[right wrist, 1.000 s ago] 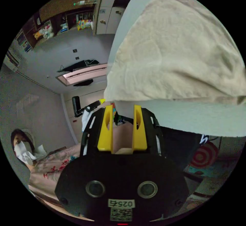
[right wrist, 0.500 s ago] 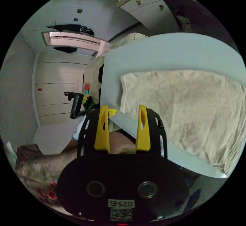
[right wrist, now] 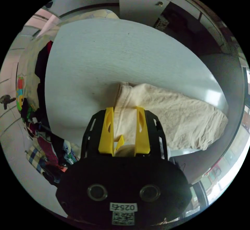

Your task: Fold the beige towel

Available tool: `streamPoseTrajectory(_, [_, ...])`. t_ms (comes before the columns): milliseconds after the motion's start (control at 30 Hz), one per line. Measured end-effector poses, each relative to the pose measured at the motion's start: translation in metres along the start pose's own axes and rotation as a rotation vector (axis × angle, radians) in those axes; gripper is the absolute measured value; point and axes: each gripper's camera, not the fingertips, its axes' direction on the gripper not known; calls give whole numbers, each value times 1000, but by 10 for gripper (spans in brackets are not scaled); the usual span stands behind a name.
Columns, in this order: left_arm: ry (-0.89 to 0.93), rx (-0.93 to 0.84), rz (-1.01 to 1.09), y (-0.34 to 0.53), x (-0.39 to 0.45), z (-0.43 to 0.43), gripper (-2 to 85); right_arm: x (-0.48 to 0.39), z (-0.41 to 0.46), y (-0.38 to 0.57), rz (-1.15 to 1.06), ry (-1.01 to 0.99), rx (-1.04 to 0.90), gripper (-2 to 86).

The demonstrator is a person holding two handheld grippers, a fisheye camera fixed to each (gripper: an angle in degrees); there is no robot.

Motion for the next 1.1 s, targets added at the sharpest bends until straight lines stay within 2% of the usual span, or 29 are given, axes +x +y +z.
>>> streamPoseTrajectory(200, [158,-126,-85,-12,-29,23,21,-4,2,-21,-92,29,-83,84])
streamPoseTrajectory(300, [267,-124,-144,-9,-48,10,8,-8,-1,-20,-107,90,-82,54])
streamPoseTrajectory(367, [236,-106,-138,1,-52,-2,6,-16,-3,-18,-169,88,-99,52])
streamPoseTrajectory(433, [149,-77,-162,21,-63,-17,4,-24,-15,-19,-194,-28,-121,51])
streamPoseTrajectory(500, [168,-53,-249,36,-88,-37,4,-27,-33,-15,-245,-164,-100,51])
streamPoseTrajectory(600, [343,78,-373,63,-134,-85,1,-13,-80,4,-382,-437,42,52])
streamPoseTrajectory(667, [462,176,-342,74,-137,-105,-2,21,-112,16,-417,-612,143,52])
streamPoseTrajectory(733, [680,231,-294,74,-112,-105,-5,89,-140,29,-421,-815,204,54])
streamPoseTrajectory(833, [858,190,-124,52,-36,-83,-8,190,-154,53,-436,-969,259,55])
streamPoseTrajectory(900, [946,129,14,35,28,-57,-8,252,-155,75,-408,-927,295,55])
streamPoseTrajectory(933, [1002,83,76,24,71,-33,-9,290,-151,92,-362,-818,314,55])
streamPoseTrajectory(967, [1006,66,93,20,93,-20,-9,309,-149,101,-342,-762,326,55])
streamPoseTrajectory(1033, [831,24,155,9,179,35,-8,381,-135,137,-263,-629,381,55])
streamPoseTrajectory(1100, [731,-72,251,4,242,74,-8,434,-124,157,-165,-546,397,55])
